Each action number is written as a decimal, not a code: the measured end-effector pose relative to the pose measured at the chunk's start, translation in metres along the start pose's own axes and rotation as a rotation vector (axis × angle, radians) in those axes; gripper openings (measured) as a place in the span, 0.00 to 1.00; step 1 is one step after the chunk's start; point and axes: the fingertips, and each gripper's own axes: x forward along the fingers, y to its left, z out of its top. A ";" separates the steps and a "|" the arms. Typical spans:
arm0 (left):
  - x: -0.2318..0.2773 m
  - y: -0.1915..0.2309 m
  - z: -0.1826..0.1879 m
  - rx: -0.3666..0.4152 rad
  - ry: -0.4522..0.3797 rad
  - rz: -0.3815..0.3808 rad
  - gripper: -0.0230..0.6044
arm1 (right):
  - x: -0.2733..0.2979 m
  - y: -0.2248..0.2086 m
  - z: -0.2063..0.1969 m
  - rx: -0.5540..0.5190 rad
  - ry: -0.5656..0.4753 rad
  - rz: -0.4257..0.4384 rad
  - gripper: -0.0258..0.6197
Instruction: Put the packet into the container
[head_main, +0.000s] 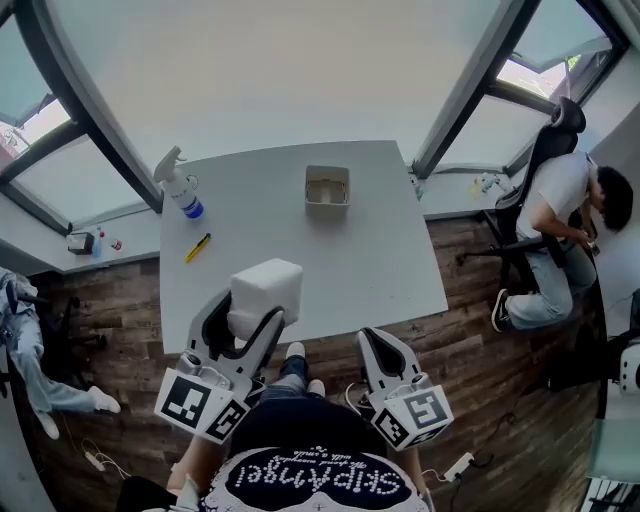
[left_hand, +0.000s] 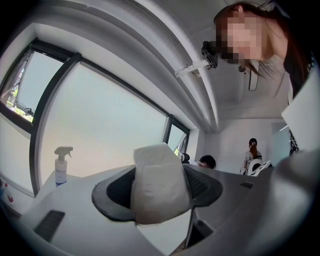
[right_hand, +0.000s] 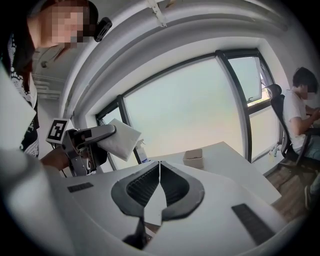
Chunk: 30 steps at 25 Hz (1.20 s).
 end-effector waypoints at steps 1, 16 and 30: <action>0.003 0.002 0.001 -0.001 -0.001 -0.001 0.48 | 0.002 -0.002 0.002 0.001 0.002 -0.005 0.06; 0.033 0.022 -0.006 -0.030 0.020 -0.043 0.48 | 0.038 -0.010 0.016 -0.012 0.001 -0.029 0.06; 0.041 0.045 -0.007 -0.021 0.043 -0.081 0.48 | 0.056 -0.005 0.014 0.004 -0.005 -0.077 0.06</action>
